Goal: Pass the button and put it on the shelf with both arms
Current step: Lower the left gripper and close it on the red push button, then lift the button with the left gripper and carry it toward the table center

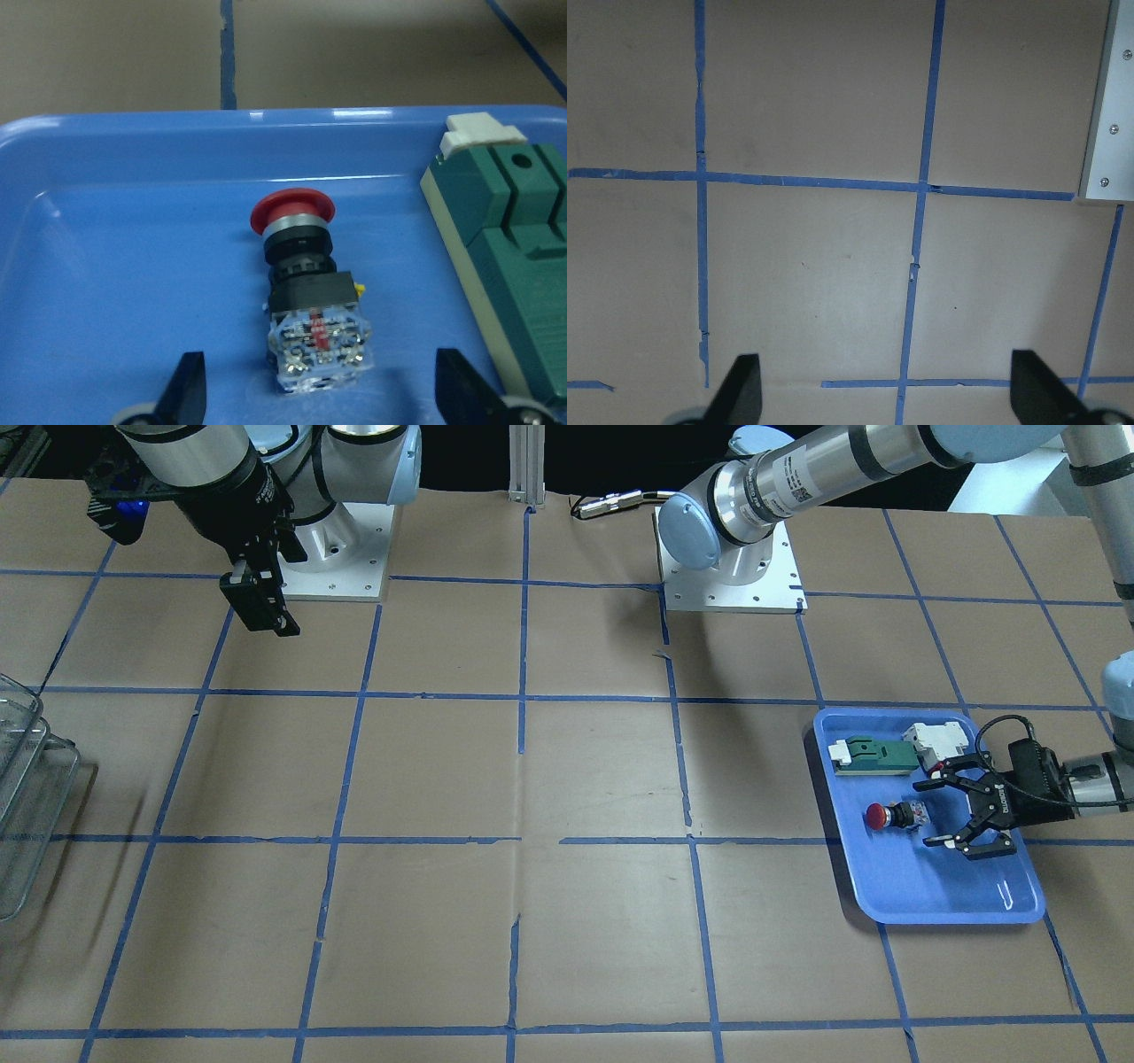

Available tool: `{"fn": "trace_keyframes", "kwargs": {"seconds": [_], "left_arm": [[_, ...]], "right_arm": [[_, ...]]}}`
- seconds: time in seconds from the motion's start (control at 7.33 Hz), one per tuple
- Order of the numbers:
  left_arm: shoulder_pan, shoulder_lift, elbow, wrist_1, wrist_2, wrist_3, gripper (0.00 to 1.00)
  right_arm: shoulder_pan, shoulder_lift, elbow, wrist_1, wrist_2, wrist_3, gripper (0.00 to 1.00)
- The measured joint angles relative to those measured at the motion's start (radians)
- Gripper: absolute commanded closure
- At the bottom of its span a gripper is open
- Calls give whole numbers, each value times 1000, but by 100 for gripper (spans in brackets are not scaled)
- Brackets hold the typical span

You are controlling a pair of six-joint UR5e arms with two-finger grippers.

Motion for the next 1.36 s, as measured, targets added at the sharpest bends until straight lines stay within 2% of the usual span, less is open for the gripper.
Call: {"fn": "trace_keyframes", "kwargs": {"seconds": [0.14, 0.27, 0.82, 1.36], "left_arm": [[0, 0, -5, 2, -2, 3, 89], [0, 0, -7, 5, -3, 8, 100], [-23, 34, 7, -39, -29, -15, 100], [-187, 170, 12, -164, -78, -61, 100]], "right_arm": [[0, -2, 0, 6, 0, 1, 0], [0, -3, -1, 7, 0, 2, 0], [0, -10, -5, 6, -1, 1, 0], [-7, -2, -13, -19, 4, 2, 0]]}}
